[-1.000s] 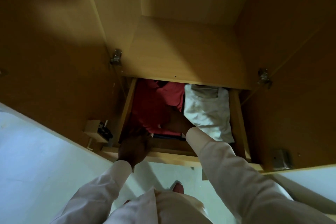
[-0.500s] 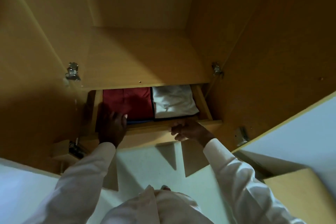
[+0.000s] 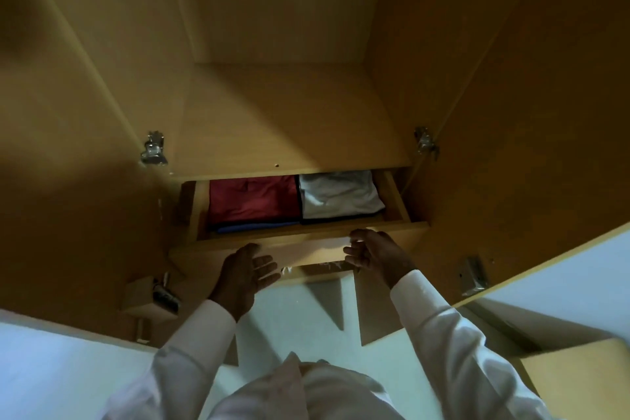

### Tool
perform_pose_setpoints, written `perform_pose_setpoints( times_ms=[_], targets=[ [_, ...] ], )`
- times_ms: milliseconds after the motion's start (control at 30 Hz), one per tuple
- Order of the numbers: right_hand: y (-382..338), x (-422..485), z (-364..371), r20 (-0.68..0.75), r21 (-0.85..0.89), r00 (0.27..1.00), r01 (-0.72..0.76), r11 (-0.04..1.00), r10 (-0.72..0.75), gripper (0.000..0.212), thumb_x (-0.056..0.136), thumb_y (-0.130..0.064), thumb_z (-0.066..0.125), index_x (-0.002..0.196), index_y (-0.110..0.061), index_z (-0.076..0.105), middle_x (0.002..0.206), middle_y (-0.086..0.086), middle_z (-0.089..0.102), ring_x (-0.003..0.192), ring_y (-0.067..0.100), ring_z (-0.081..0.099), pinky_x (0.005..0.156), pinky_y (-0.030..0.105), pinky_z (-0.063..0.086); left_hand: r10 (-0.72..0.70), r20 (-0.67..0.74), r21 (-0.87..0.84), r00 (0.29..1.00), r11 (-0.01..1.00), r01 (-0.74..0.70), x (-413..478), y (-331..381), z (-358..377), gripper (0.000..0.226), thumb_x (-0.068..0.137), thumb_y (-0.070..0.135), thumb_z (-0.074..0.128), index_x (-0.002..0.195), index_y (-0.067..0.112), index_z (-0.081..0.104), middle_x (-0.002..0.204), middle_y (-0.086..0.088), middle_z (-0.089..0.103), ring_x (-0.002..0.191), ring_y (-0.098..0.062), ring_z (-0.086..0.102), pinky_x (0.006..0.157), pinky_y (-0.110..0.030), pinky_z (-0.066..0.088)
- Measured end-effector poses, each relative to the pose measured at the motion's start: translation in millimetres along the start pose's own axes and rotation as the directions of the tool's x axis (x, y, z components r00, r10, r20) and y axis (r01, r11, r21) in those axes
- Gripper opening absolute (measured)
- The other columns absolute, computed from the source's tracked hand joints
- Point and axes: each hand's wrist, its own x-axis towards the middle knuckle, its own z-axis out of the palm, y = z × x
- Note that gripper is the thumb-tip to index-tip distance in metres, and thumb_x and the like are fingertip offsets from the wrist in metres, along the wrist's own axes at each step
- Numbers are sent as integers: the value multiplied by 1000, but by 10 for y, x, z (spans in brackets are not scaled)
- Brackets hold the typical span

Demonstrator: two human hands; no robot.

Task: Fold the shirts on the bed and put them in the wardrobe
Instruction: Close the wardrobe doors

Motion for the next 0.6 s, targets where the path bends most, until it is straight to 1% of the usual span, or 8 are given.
perform_pose_setpoints(
  times_ms=[67, 167, 267, 367, 433, 467, 533, 600],
  targets=[
    [-90, 52, 30, 17, 8, 1000, 0, 1000, 0, 32, 90, -11, 67, 117, 5, 59, 112, 24, 67, 99, 35, 72, 78, 43, 62, 51, -61, -61, 997, 997, -55, 130, 99, 21, 13, 101, 14, 45, 95, 6, 53, 111, -23, 57, 96, -38, 59, 90, -54, 49],
    [-234, 152, 86, 61, 10, 998, 8, 1000, -9, 19, 95, -9, 60, 109, 3, 61, 111, 24, 62, 109, 39, 67, 90, 47, 58, 91, -98, -109, 991, 989, -102, 296, 225, 79, 16, 99, 6, 42, 87, 4, 51, 104, -23, 58, 88, -36, 59, 96, -57, 47],
    [-365, 302, 153, 94, 30, 995, 12, 999, -15, 11, 97, -10, 56, 99, -2, 63, 109, 21, 58, 110, 38, 65, 92, 47, 56, 119, -115, -137, 986, 981, -134, 450, 334, 173, 17, 98, 3, 41, 85, 3, 50, 109, -23, 56, 95, -37, 58, 92, -53, 48],
    [-497, 467, 239, 156, 57, 988, -8, 998, -1, 10, 99, -12, 55, 96, -5, 62, 98, 14, 53, 112, 36, 62, 90, 46, 56, 172, -128, -112, 977, 976, -187, 569, 464, 314, 14, 101, 5, 41, 100, 0, 53, 116, -22, 56, 107, -38, 57, 91, -50, 50],
    [-600, 591, 299, 193, 59, 981, -15, 998, 3, 10, 100, -12, 55, 96, -7, 63, 99, 11, 52, 118, 37, 59, 86, 45, 56, 210, -140, -58, 968, 974, -220, 667, 545, 400, 15, 102, 7, 42, 106, 0, 55, 117, -20, 57, 109, -36, 58, 90, -49, 52],
    [-639, 648, 331, 199, 64, 980, -14, 998, 1, 10, 101, -13, 55, 97, -8, 63, 106, 12, 53, 119, 37, 59, 83, 45, 56, 221, -137, -28, 966, 974, -226, 708, 581, 421, 17, 102, 7, 42, 110, 0, 55, 119, -19, 57, 109, -35, 58, 89, -48, 52],
    [-709, 754, 382, 210, 94, 978, -20, 995, 0, 11, 102, -13, 54, 100, -7, 63, 126, 15, 49, 115, 36, 60, 79, 44, 56, 226, -132, 8, 965, 974, -227, 792, 668, 469, 30, 103, 9, 42, 128, -4, 50, 127, -20, 55, 114, -36, 56, 88, -48, 52],
    [-777, 853, 412, 223, 135, 975, -26, 990, -5, 13, 103, -12, 52, 105, -4, 62, 132, 14, 47, 114, 35, 59, 79, 45, 56, 216, -130, 18, 968, 976, -216, 876, 756, 519, 40, 103, 11, 42, 142, -1, 42, 134, -19, 53, 117, -36, 55, 87, -48, 52]
  ],
)
